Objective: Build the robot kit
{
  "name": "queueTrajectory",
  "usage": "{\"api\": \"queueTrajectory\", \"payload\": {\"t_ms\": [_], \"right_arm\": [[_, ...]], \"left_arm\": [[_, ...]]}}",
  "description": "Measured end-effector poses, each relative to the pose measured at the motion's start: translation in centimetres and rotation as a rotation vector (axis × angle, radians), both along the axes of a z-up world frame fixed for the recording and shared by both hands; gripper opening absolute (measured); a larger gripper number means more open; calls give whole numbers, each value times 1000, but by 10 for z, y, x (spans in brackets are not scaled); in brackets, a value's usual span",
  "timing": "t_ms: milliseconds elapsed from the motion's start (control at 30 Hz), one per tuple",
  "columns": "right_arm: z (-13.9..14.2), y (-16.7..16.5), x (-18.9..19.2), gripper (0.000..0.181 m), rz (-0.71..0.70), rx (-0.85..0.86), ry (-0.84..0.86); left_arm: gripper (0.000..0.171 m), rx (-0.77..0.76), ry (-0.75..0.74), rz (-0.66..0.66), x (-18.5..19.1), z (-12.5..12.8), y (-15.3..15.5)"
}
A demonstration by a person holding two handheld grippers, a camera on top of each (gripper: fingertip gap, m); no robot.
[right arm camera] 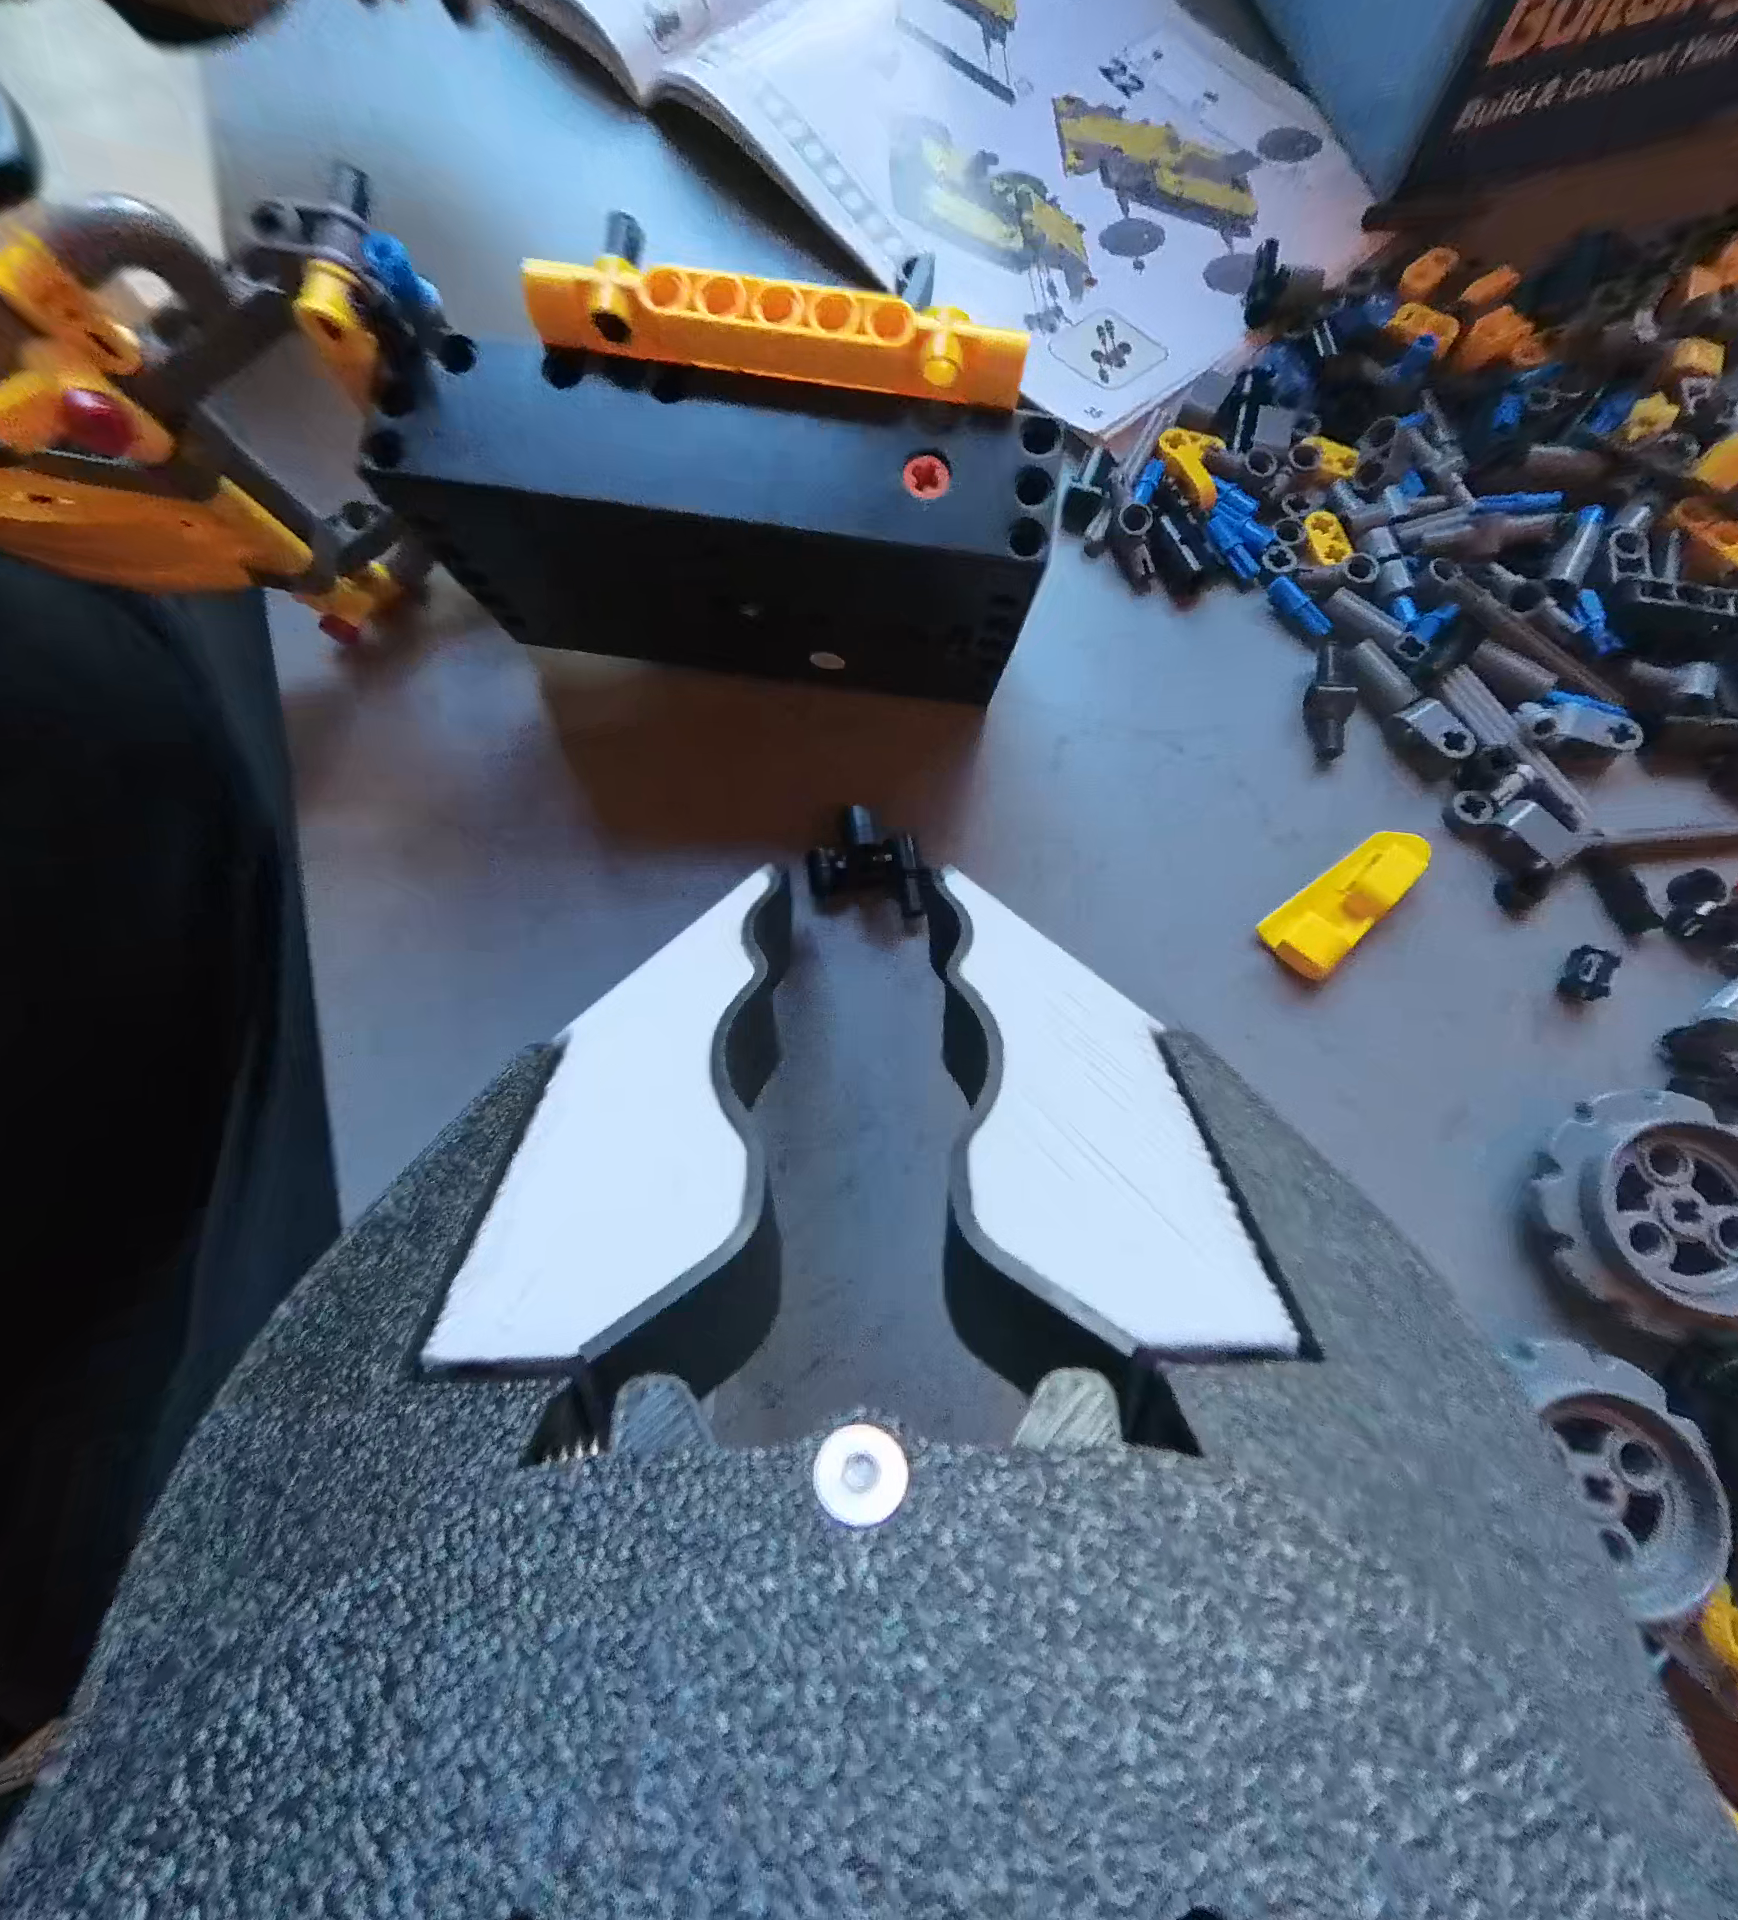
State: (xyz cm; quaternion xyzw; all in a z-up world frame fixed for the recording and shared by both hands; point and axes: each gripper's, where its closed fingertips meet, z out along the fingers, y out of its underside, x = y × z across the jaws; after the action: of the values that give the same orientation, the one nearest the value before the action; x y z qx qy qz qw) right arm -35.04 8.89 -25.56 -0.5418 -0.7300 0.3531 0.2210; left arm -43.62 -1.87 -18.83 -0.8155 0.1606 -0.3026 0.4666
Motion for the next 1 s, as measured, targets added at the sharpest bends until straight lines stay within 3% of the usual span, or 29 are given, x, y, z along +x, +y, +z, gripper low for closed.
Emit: {"api": "queueTrajectory", "payload": {"t_ms": [133,200,300,467,733,833,1000], "right_arm": [[3,1,-7,0,-8,-55,13],[10,-1,-10,0,-9,-102,40],[6,3,-8,18,-28,-99,12],[5,8,-7,22,-58,-56,9],[3,7,-23,8,-57,-12,8],[25,1,-22,7,-45,-60,26],[88,-26,-15,7,63,-140,61]], "left_arm": [[24,23,34,-21,6,15,4],[24,31,45,-43,13,20,8],[24,38,70,-79,25,22,16],[23,32,63,-105,35,20,19],[23,32,112,-102,36,26,26],[23,39,173,-130,42,30,34],[21,72,358,-217,64,37,53]]}}
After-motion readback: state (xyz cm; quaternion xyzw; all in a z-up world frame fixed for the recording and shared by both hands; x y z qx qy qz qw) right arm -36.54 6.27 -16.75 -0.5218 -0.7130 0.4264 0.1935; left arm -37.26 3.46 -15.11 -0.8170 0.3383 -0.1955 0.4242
